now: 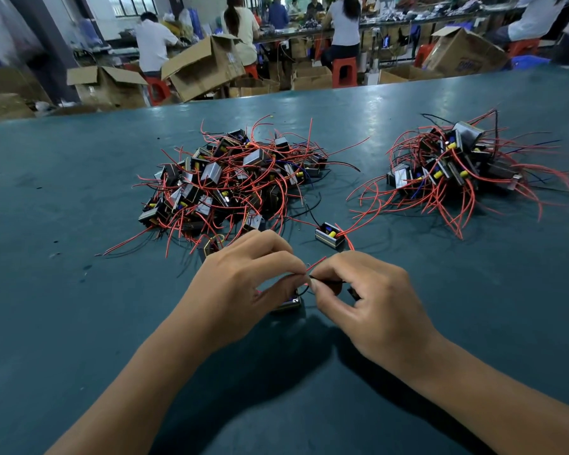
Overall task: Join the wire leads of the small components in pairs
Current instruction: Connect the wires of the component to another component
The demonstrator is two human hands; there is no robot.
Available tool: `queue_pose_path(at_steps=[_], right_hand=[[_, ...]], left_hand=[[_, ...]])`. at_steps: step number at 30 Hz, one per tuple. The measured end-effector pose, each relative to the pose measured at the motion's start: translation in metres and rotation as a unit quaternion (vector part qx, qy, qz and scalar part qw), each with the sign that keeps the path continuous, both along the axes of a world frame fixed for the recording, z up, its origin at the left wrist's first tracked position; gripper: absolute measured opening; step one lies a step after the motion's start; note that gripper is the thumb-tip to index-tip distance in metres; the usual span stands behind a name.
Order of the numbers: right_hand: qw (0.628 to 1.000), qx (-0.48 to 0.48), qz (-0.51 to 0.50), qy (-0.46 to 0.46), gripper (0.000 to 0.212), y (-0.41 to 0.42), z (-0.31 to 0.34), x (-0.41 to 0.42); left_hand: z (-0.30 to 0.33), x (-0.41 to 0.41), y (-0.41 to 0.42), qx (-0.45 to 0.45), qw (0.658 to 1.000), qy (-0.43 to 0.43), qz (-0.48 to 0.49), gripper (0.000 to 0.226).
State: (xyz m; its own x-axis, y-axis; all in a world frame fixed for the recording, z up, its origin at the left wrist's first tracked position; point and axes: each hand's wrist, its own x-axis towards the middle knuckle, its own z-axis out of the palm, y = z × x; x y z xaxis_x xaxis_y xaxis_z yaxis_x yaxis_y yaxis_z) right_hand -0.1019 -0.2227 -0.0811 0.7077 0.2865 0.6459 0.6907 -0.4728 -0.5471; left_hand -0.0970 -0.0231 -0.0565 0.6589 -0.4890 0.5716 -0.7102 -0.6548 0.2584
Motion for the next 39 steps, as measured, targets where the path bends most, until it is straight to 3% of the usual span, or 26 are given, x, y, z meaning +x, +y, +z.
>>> queue_pose_path(at_steps=[3, 8, 10, 14, 16, 19, 23, 26, 28, 35, 39], right_hand=[[1.0, -0.011, 0.001, -0.006, 0.014, -0.001, 0.0, 0.0], [0.999, -0.029, 0.009, -0.017, 0.014, -0.002, 0.0, -0.001], [0.999, -0.041, 0.009, -0.027, 0.014, -0.002, 0.0, -0.001], [0.997, -0.065, -0.009, -0.049, 0.011, -0.001, 0.0, -0.002], [0.997, -0.069, -0.01, -0.035, 0.01, -0.002, 0.0, -0.002], [0.997, -0.065, 0.022, 0.025, 0.007, -0.006, 0.003, -0.002], [0.995, -0.038, 0.051, 0.076, 0.014, -0.014, 0.013, 0.0], [0.988, 0.038, 0.012, 0.148, 0.024, -0.021, 0.02, 0.008], [0.974, 0.108, -0.005, 0.2, 0.019, -0.028, 0.023, 0.014], [0.976, -0.086, 0.006, 0.199, 0.006, -0.035, 0.026, 0.018], [0.972, -0.141, 0.019, 0.187, 0.02, -0.027, 0.027, 0.01]], left_hand=[[0.001, -0.003, -0.003, -0.044, 0.995, 0.089, -0.014, 0.007], [0.001, -0.007, -0.011, -0.149, 0.96, 0.237, 0.015, 0.013], [0.001, -0.009, -0.015, -0.213, 0.925, 0.314, 0.021, 0.016], [0.0, -0.01, -0.022, -0.351, 0.809, 0.47, 0.032, 0.02], [-0.001, -0.01, -0.022, -0.348, 0.795, 0.496, 0.024, 0.028], [0.0, -0.008, -0.018, -0.314, 0.827, 0.466, 0.019, 0.033], [-0.005, 0.0, -0.01, -0.336, 0.855, 0.392, 0.054, 0.026], [-0.011, 0.004, -0.008, -0.207, 0.936, 0.268, 0.096, 0.01], [-0.012, 0.001, -0.014, -0.116, 0.97, 0.189, 0.095, 0.015], [-0.016, 0.001, -0.019, -0.051, 0.985, 0.139, 0.086, 0.022], [-0.019, 0.001, -0.02, -0.038, 0.986, 0.137, 0.092, 0.02]])
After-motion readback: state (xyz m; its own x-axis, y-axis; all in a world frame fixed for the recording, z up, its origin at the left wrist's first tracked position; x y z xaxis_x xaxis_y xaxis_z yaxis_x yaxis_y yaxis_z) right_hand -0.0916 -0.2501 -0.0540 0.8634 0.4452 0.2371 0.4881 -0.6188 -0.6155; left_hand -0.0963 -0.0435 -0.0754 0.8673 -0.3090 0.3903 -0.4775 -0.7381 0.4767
